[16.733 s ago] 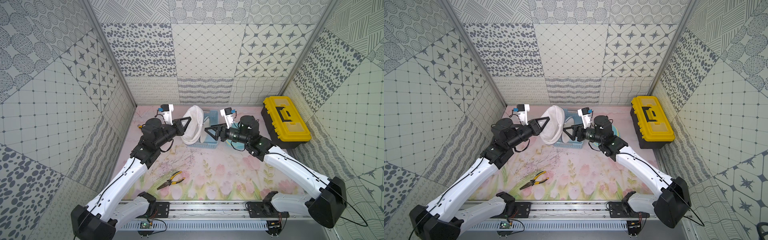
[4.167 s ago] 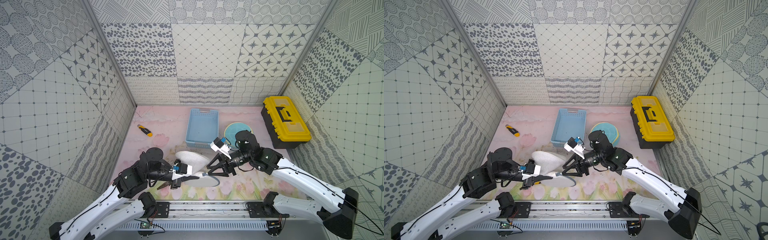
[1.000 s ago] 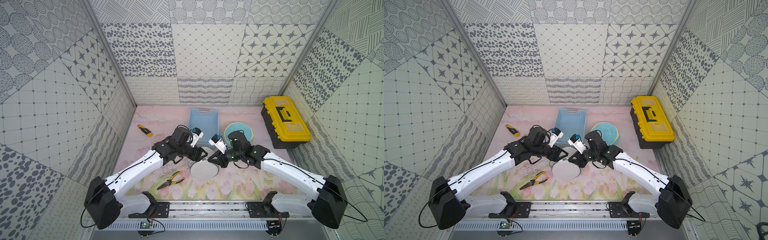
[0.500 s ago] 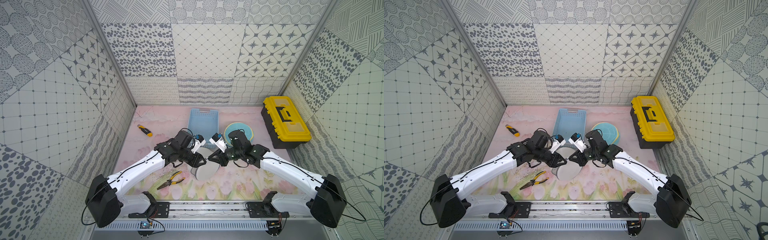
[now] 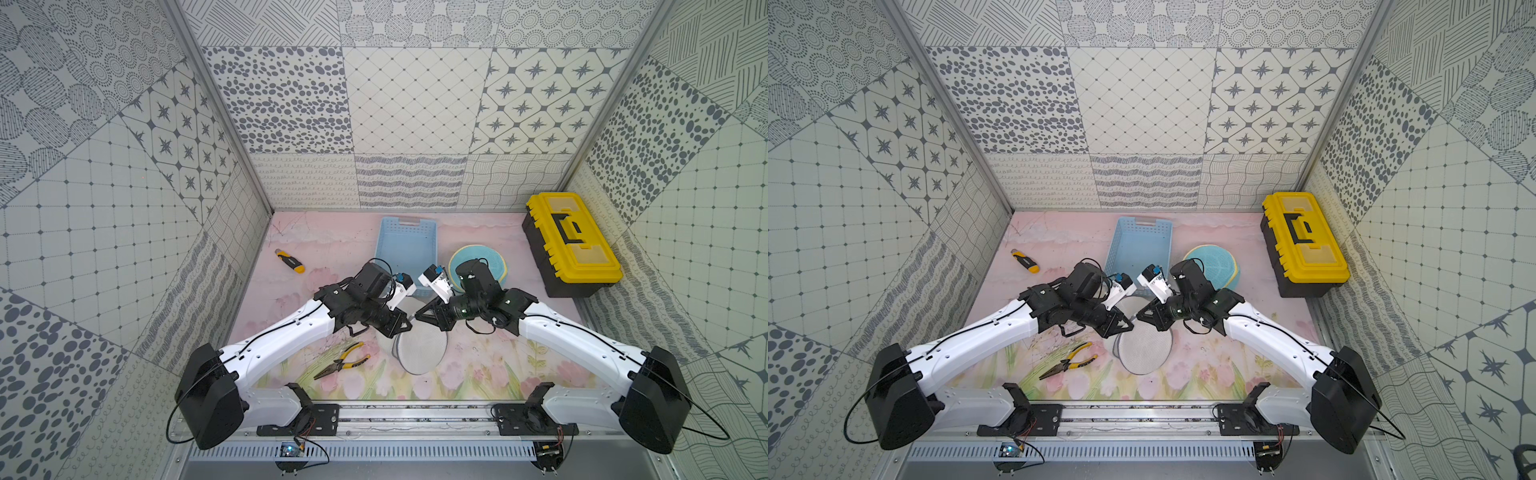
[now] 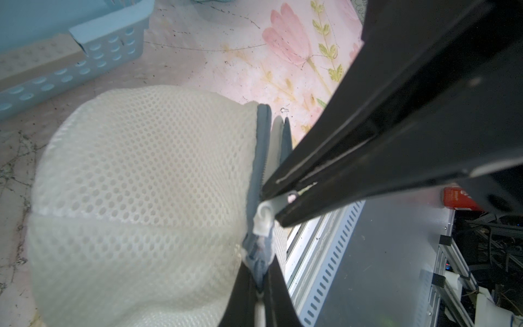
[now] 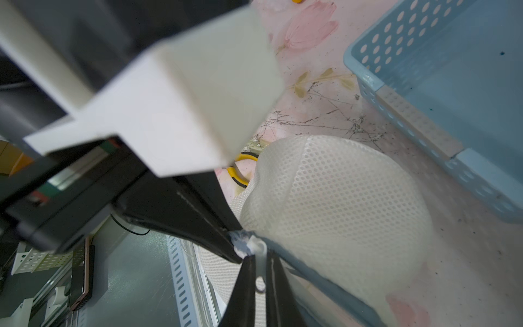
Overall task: Turn the laundry bag inside out
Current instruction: Zip the zipper on the laundry bag.
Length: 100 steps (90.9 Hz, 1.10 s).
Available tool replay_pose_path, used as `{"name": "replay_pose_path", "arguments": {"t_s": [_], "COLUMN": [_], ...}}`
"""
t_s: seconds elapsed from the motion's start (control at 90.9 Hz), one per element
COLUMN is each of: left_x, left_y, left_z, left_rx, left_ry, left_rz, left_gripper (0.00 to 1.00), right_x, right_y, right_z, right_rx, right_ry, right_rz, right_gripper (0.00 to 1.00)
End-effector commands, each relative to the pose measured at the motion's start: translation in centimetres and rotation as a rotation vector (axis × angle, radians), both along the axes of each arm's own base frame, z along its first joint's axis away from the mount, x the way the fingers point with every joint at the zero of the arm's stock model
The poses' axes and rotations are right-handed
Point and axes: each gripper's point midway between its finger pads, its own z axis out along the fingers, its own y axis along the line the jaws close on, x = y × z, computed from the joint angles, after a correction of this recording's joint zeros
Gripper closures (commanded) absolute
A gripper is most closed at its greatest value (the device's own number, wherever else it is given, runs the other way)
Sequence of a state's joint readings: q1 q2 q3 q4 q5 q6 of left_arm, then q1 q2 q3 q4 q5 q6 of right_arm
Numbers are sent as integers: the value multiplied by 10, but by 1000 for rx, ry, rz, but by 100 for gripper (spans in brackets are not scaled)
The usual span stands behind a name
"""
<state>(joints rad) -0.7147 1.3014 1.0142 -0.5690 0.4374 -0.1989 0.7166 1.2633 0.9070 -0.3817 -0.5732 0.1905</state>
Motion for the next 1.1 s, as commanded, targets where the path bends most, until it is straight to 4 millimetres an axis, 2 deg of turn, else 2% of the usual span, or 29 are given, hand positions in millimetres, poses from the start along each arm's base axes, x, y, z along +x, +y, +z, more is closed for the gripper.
{"name": "replay_pose_path", "arguments": {"t_s": [0.0, 0.121, 0.363, 0.473, 0.671, 0.748, 0.836, 0.902, 0.958, 1.013, 1.09], "left_x": [-7, -6, 0, 4, 11, 6, -14, -32, -38, -35, -19], "left_y": [2, 5, 13, 15, 20, 18, 13, 12, 15, 21, 26], "left_z": [0, -4, -5, -3, 6, 7, -1, -12, -16, -13, 2], "left_rx": [26, 68, 92, 94, 62, 53, 61, 96, 121, 129, 108], "left_ry": [11, 14, -13, -28, -39, -15, 97, 192, 227, 198, 111], "left_rz": [-27, -11, 44, 71, 120, 103, 47, 9, 17, 41, 99], "left_gripper": [100, 100, 100, 100, 100, 100, 100, 70, 53, 44, 37], "right_x": [16, 24, 43, 46, 47, 48, 50, 53, 53, 54, 51], "right_y": [2, -6, -35, -47, -70, -74, -67, -61, -54, -48, -39], "right_z": [13, 9, -7, -13, -36, -41, -32, -21, -15, -10, -8], "right_rx": [26, -11, -73, -79, -113, -118, -90, -65, -45, -31, -17], "right_ry": [-49, -59, -23, 4, 82, 106, 85, 57, 45, 39, 41], "right_rz": [-58, -118, -267, -310, -405, -425, -383, -355, -313, -286, -240], "right_gripper": [100, 100, 100, 100, 100, 100, 100, 100, 100, 100, 100]}}
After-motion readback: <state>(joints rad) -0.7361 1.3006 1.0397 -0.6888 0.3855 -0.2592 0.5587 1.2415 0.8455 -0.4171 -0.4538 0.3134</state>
